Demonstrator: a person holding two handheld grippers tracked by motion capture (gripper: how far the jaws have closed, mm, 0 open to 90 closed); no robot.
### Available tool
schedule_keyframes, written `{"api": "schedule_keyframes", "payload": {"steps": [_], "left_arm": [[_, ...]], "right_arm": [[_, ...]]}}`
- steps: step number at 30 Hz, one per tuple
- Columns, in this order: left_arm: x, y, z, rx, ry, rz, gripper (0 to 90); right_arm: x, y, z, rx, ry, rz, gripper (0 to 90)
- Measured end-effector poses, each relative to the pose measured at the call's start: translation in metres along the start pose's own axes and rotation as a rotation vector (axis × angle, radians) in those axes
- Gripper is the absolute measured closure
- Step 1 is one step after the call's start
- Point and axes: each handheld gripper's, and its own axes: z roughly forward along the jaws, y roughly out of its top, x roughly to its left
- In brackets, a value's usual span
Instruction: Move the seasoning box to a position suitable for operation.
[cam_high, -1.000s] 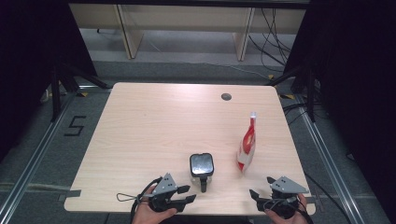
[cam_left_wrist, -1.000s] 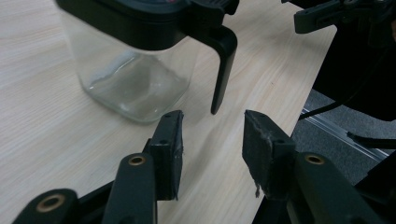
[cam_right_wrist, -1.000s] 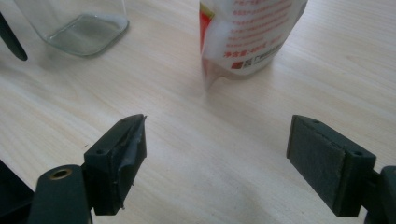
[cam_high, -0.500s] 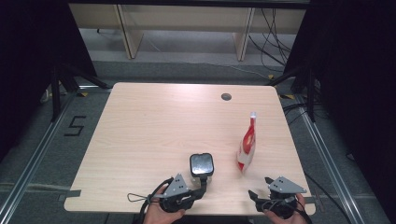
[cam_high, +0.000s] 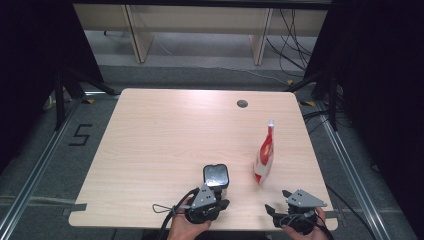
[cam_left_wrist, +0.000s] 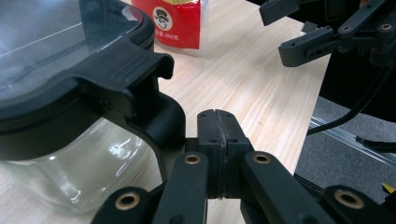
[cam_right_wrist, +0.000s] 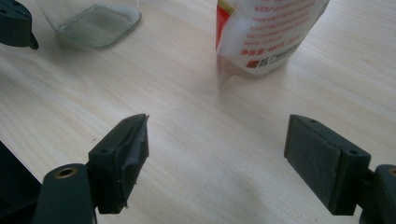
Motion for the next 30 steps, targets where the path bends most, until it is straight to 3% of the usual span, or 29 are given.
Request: {"api": "schedule_keyframes", "payload": {"steps": [2, 5, 7, 8, 17, 19, 20, 21, 22, 23, 24, 25, 29, 30], "left_arm": [[0.001, 0.0, -0.001, 0.004, -0.008, 0.014, 88.8], [0.001, -0.001, -0.001, 0.005, 0.008, -0.002, 88.8], [0.003, 0.0, -0.004, 0.012, 0.009, 0.025, 88.8], [0.003, -0.002, -0.004, -0.006, 0.015, -0.003, 88.8], [0.017, -0.008, -0.021, -0.009, 0.048, -0.026, 87.8], [0.02, -0.008, -0.023, -0.001, 0.041, -0.024, 86.6], [0.021, -0.009, -0.026, -0.015, 0.06, -0.051, 85.9], [0.024, -0.01, -0.027, -0.007, 0.055, -0.051, 86.1], [0.024, -0.01, -0.028, -0.007, 0.052, -0.055, 86.2], [0.025, -0.01, -0.03, -0.001, 0.07, -0.037, 85.9], [0.026, -0.01, -0.031, -0.005, 0.069, -0.049, 85.7], [0.029, -0.01, -0.033, -0.004, 0.071, -0.031, 85.1], [0.035, -0.013, -0.038, -0.015, 0.097, -0.057, 84.2], [0.037, -0.013, -0.039, -0.018, 0.102, -0.047, 83.6]], "right_arm": [[0.001, 0.0, 0.0, -0.002, 0.009, 0.003, 23.0], [0.001, 0.0, 0.0, -0.003, 0.005, -0.001, 23.0], [0.001, 0.0, 0.0, -0.003, 0.006, -0.001, 23.0], [0.001, 0.0, 0.0, 0.0, 0.009, 0.004, 23.0], [0.001, 0.0, 0.0, -0.005, 0.006, -0.005, 23.0], [0.002, 0.0, 0.0, 0.005, 0.017, 0.012, 23.0], [0.001, 0.0, 0.001, -0.001, 0.012, 0.005, 23.0], [0.004, 0.0, 0.0, 0.011, 0.014, 0.03, 23.0], [0.001, 0.0, 0.001, -0.001, 0.014, -0.003, 23.0], [0.003, 0.0, 0.0, 0.003, 0.016, 0.021, 23.0], [0.002, 0.0, 0.0, 0.009, 0.018, 0.008, 23.0], [0.002, 0.0, 0.001, 0.007, 0.017, 0.001, 23.0], [0.001, 0.0, 0.001, 0.0, 0.01, 0.004, 23.0], [0.002, 0.0, 0.0, 0.008, 0.016, 0.013, 23.0]]}}
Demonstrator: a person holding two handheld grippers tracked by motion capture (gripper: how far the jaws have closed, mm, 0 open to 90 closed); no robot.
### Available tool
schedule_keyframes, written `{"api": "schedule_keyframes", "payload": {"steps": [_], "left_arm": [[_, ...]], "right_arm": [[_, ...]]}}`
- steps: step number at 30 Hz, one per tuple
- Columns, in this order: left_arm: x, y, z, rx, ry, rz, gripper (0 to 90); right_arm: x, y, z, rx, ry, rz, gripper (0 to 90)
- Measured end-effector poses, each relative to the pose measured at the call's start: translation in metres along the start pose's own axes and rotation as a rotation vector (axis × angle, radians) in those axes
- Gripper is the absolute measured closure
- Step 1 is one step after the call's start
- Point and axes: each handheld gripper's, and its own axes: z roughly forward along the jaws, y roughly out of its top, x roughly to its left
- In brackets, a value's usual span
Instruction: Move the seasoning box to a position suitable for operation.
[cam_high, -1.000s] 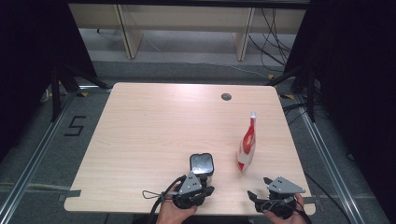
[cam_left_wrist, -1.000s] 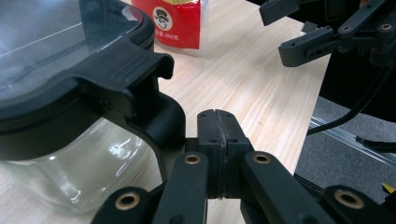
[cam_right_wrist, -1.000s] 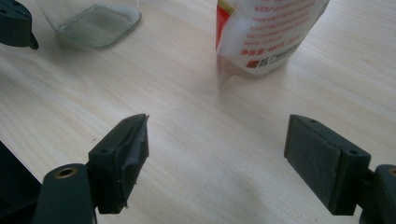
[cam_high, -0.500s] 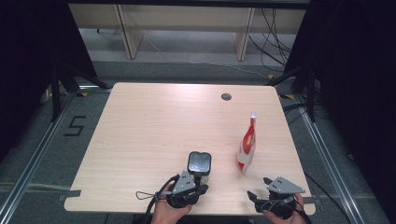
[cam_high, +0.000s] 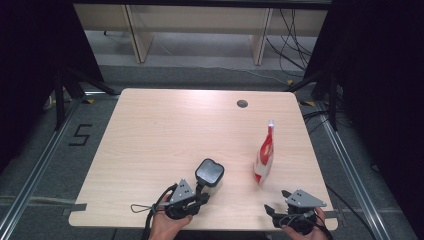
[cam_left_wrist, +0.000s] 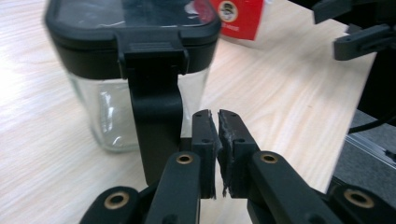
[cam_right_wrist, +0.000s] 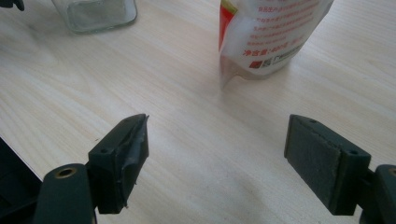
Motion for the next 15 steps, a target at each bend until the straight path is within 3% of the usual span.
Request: {"api": "schedule_keyframes", "payload": {"steps": [2, 4, 6, 7, 9, 12, 15], "left_arm": [[0.002, 0.0, -0.001, 0.0, 0.002, 0.016, 82.7], [0.002, -0.001, -0.006, -0.007, 0.007, -0.005, 79.9], [0.002, -0.001, -0.011, -0.009, -0.003, -0.003, 77.6], [0.001, -0.002, -0.013, -0.024, -0.008, -0.021, 76.1], [0.003, -0.003, -0.02, -0.018, -0.006, -0.012, 72.4], [0.007, -0.003, -0.028, -0.037, 0.022, 0.004, 66.4], [0.011, -0.004, -0.031, -0.044, 0.053, -0.02, 63.5]], "right_arm": [[0.0, 0.0, 0.0, -0.002, 0.0, -0.001, 23.0], [0.0, 0.0, 0.0, 0.004, 0.016, 0.0, 23.0], [0.0, 0.0, 0.0, 0.0, -0.001, 0.001, 23.0], [0.0, 0.0, 0.0, -0.002, -0.001, -0.002, 23.0], [0.0, 0.0, 0.0, 0.001, -0.002, 0.005, 23.0], [0.0, 0.0, 0.0, -0.003, -0.002, -0.003, 23.5], [0.0, 0.0, 0.0, -0.001, 0.005, 0.0, 23.5]]}}
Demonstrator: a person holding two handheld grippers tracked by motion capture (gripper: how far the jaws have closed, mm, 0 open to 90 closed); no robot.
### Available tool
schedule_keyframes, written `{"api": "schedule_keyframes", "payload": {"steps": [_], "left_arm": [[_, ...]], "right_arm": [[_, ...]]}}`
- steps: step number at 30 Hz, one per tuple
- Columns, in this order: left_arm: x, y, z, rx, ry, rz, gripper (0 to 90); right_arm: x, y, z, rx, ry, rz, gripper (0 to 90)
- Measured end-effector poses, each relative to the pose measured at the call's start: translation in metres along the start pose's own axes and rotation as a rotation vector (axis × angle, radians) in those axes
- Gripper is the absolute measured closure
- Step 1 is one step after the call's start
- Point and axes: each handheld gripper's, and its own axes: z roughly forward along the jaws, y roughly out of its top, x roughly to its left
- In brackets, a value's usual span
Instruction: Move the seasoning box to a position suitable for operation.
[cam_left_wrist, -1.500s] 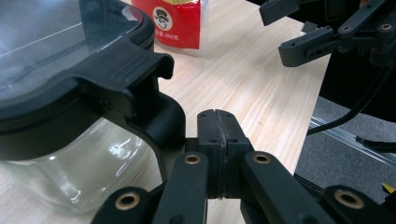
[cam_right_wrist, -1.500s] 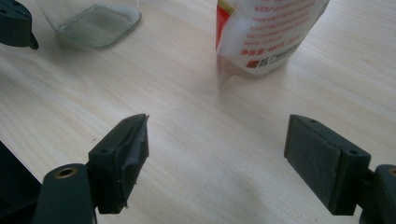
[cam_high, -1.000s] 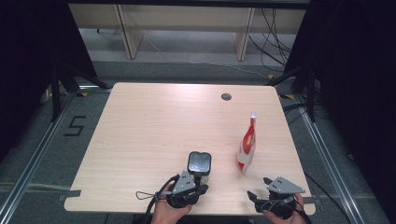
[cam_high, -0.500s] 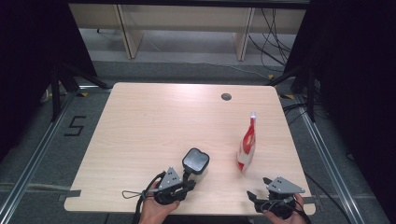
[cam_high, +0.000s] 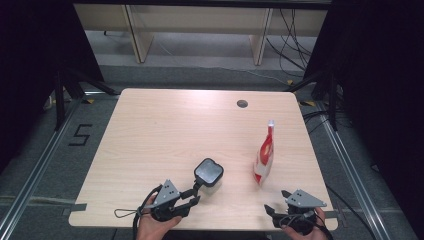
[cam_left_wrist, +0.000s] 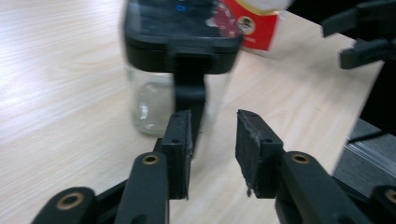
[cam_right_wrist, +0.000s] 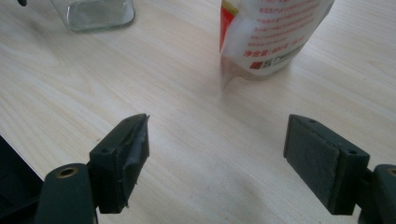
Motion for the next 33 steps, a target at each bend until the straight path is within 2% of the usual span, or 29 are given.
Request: {"api": "schedule_keyframes", "payload": {"steps": [1, 3, 8, 9, 10, 12, 13, 14, 15, 17, 19, 20, 22, 25, 26, 28, 30, 31, 32, 33], "left_arm": [[0.003, 0.0, 0.002, -0.004, 0.017, -0.023, 62.3], [0.005, 0.001, 0.005, -0.007, 0.027, -0.029, 61.1], [0.004, 0.004, 0.015, 0.016, 0.023, 0.004, 62.3], [0.005, 0.004, 0.017, 0.022, 0.025, 0.017, 63.2], [0.006, 0.004, 0.019, 0.022, 0.026, 0.03, 63.9], [0.007, 0.004, 0.022, 0.015, 0.035, 0.021, 64.1], [0.007, 0.004, 0.022, 0.015, 0.035, 0.021, 64.7], [0.008, 0.005, 0.02, 0.024, 0.043, 0.037, 65.1], [0.008, 0.005, 0.02, 0.024, 0.043, 0.037, 65.6], [0.009, 0.006, 0.019, 0.026, 0.051, 0.065, 66.8], [0.009, 0.005, 0.019, 0.019, 0.051, 0.054, 67.8], [0.012, 0.005, 0.018, 0.016, 0.06, 0.055, 68.7], [0.016, 0.006, 0.016, 0.021, 0.091, 0.076, 69.4], [0.021, 0.008, 0.017, 0.013, 0.09, 0.05, 68.7], [0.023, 0.009, 0.018, 0.013, 0.086, 0.053, 68.4], [0.026, 0.01, 0.019, 0.033, 0.089, 0.081, 70.1], [0.027, 0.011, 0.02, 0.025, 0.073, 0.086, 70.7], [0.028, 0.011, 0.021, 0.024, 0.061, 0.117, 71.2], [0.027, 0.011, 0.021, 0.027, 0.054, 0.119, 71.7], [0.029, 0.012, 0.02, 0.032, 0.048, 0.157, 71.9]], "right_arm": [[0.0, 0.0, 0.0, 0.003, 0.0, 0.003, 23.5], [0.0, 0.0, 0.0, 0.002, 0.002, 0.001, 23.5], [0.0, 0.0, 0.001, 0.005, -0.003, 0.0, 23.5], [0.002, 0.0, 0.0, 0.012, 0.001, 0.026, 23.5], [0.0, 0.0, 0.001, 0.004, -0.001, 0.001, 23.5], [0.0, 0.0, 0.002, 0.0, 0.004, 0.0, 23.5], [0.0, 0.0, 0.002, 0.01, 0.017, 0.01, 23.6], [-0.001, 0.0, 0.002, 0.005, 0.014, 0.0, 23.7], [0.0, 0.0, 0.001, 0.006, 0.005, 0.009, 23.7], [-0.001, 0.0, 0.002, 0.008, 0.001, 0.012, 23.7], [-0.001, 0.0, 0.002, 0.008, 0.003, 0.014, 23.8], [-0.001, 0.0, 0.002, 0.005, 0.011, 0.0, 23.8], [0.0, 0.0, 0.002, 0.01, 0.014, 0.008, 23.9], [-0.001, 0.0, 0.002, 0.014, 0.004, 0.006, 24.1], [-0.001, 0.0, 0.002, 0.017, 0.003, 0.007, 24.1], [-0.002, 0.0, 0.003, 0.013, 0.011, -0.005, 24.2], [-0.001, 0.0, 0.002, 0.013, 0.011, 0.0, 24.4], [-0.001, 0.0, 0.002, 0.013, 0.01, 0.0, 24.4], [-0.001, 0.0, 0.002, 0.013, 0.006, 0.0, 24.4], [0.0, -0.001, 0.002, 0.015, 0.003, 0.009, 24.4]]}}
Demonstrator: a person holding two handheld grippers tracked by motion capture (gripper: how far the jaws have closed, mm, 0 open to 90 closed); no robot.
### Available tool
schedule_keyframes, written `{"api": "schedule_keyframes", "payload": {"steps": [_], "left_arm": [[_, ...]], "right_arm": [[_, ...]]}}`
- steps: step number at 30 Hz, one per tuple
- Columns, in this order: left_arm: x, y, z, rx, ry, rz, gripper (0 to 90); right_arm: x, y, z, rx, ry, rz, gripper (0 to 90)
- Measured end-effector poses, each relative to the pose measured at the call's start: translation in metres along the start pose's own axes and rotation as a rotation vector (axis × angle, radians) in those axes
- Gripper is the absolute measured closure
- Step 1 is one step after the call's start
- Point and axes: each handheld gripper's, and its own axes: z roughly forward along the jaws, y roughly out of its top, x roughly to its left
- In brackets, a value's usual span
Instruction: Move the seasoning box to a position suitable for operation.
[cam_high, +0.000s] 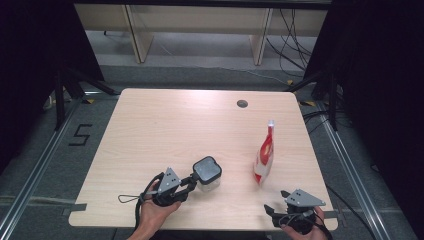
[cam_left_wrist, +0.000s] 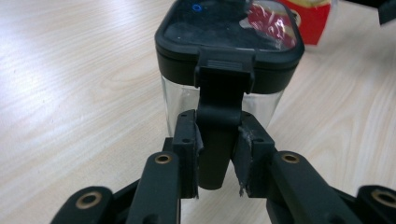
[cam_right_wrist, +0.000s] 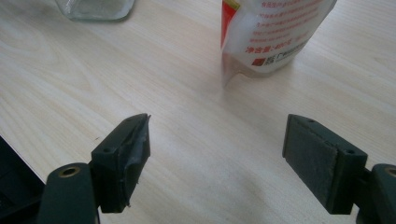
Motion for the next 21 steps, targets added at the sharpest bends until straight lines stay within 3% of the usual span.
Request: {"api": "schedule_keyframes", "payload": {"steps": [3, 4, 5, 6, 7, 10, 11, 14, 15, 17, 18, 19, 20, 21], "left_arm": [[0.003, -0.001, -0.001, -0.001, -0.037, 0.024, 72.3], [0.004, -0.002, -0.002, -0.003, -0.051, 0.022, 72.3], [0.006, -0.002, -0.003, -0.005, -0.06, 0.025, 72.3], [0.006, -0.003, -0.003, -0.006, -0.064, 0.012, 72.3], [0.008, -0.004, -0.003, -0.012, -0.083, 0.03, 72.3], [0.008, -0.005, -0.005, -0.008, -0.109, 0.022, 72.4], [0.009, -0.005, -0.006, -0.012, -0.131, 0.045, 72.4], [0.005, -0.007, -0.008, -0.008, -0.158, 0.046, 72.4], [0.004, -0.007, -0.009, -0.006, -0.163, 0.062, 72.4], [0.002, -0.007, -0.009, -0.007, -0.2, 0.072, 72.4], [0.0, -0.007, -0.008, -0.011, -0.217, 0.068, 72.4], [0.0, -0.006, -0.008, -0.01, -0.226, 0.092, 72.4], [-0.003, -0.007, -0.006, -0.023, -0.243, 0.071, 72.4], [-0.003, -0.006, -0.006, -0.016, -0.248, 0.093, 72.4]], "right_arm": [[0.001, 0.0, 0.0, 0.004, 0.0, 0.014, 24.6], [-0.001, 0.0, 0.001, -0.006, -0.001, -0.023, 24.6], [-0.001, 0.0, 0.001, -0.006, -0.004, -0.028, 24.6], [0.001, -0.001, 0.001, 0.002, 0.001, -0.002, 24.6], [0.002, 0.0, 0.0, 0.009, 0.007, 0.011, 24.6], [0.0, -0.001, 0.001, 0.006, 0.014, 0.001, 24.6], [0.0, -0.001, 0.001, 0.007, 0.015, -0.001, 24.6], [0.002, -0.001, 0.0, 0.015, 0.011, 0.01, 24.6], [0.002, -0.001, 0.0, 0.015, 0.006, 0.015, 24.6], [0.0, 0.0, 0.002, 0.002, 0.011, -0.022, 24.6], [0.001, 0.0, 0.001, 0.002, 0.004, -0.013, 24.6], [0.0, 0.0, 0.001, 0.001, 0.003, -0.019, 24.6], [0.0, 0.0, 0.002, 0.012, 0.009, -0.016, 24.6], [0.0, 0.0, 0.002, 0.01, 0.009, -0.016, 24.6]]}}
